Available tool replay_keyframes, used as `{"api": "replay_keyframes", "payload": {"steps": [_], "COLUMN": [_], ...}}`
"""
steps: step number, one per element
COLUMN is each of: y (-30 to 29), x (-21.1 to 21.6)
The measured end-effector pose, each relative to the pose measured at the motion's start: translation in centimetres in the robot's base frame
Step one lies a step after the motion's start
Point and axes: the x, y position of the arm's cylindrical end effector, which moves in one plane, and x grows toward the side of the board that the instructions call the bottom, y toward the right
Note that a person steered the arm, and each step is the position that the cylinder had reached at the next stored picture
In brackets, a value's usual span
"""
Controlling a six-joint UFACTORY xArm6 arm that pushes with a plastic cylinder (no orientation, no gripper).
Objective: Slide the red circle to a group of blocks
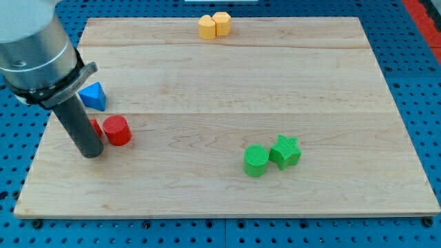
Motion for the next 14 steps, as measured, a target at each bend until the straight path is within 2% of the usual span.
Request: {"api": "replay_keyframes", "payload": {"steps": [1,3,6,7,8,9,10,11,12,13,14], "y": [-0.8,-1.9,2.4,7.3,3.2,8.4,5.7,2.6,2.1,2.6,-0.3], "x": [0.8,-4.3,0.6,-0.7,-3.9,-1.3,0.7,0.6,-2.3,-1.2,-0.9]}}
